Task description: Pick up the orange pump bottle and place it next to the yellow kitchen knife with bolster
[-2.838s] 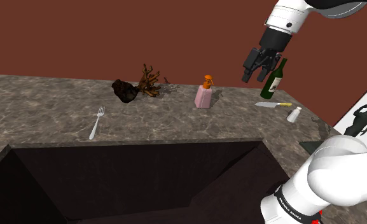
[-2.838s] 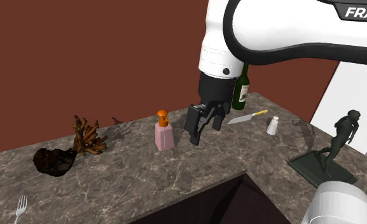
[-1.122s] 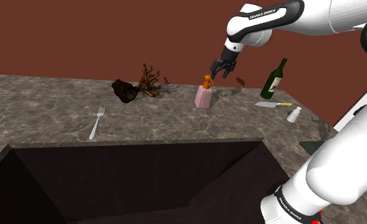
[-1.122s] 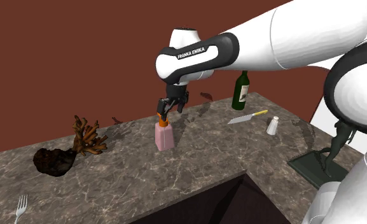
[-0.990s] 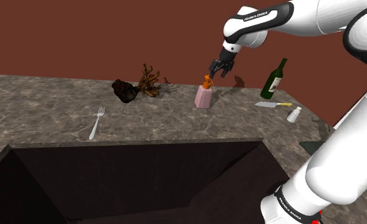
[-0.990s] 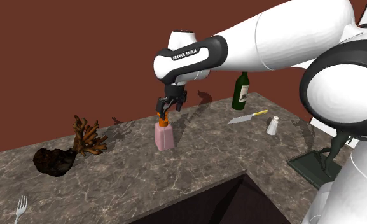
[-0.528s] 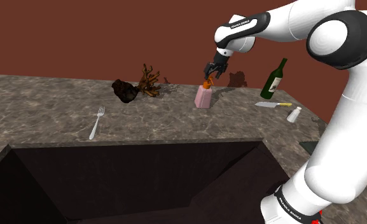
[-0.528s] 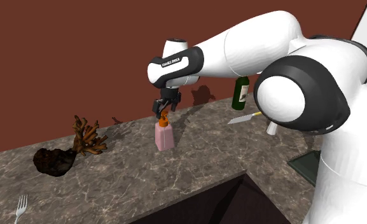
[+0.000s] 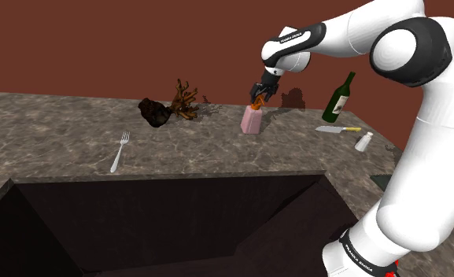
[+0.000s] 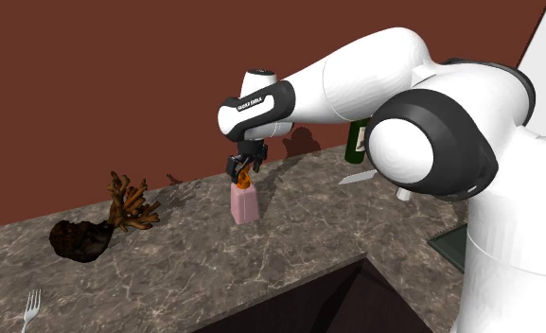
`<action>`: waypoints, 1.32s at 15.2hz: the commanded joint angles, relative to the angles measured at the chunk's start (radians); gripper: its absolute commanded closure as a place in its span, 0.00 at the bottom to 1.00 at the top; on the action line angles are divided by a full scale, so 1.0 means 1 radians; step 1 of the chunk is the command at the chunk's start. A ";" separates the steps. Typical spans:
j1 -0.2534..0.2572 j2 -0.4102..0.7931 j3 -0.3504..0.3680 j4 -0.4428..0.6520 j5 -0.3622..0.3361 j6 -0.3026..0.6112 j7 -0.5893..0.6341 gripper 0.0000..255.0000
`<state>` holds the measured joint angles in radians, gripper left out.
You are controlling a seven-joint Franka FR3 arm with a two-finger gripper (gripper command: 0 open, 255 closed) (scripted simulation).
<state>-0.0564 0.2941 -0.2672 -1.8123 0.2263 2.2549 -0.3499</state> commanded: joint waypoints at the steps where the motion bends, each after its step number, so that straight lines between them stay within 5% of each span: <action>1: 0.000 0.001 0.000 0.000 0.000 0.001 -0.001 0.00; 4: 0.000 0.000 0.000 0.000 0.000 0.001 0.000 0.00; 5: 0.000 0.000 0.000 0.000 0.000 0.001 0.000 1.00; 20: 0.002 -0.028 -0.006 0.043 -0.017 -0.068 0.016 1.00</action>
<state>-0.0540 0.2694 -0.2721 -1.7793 0.2115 2.1996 -0.3359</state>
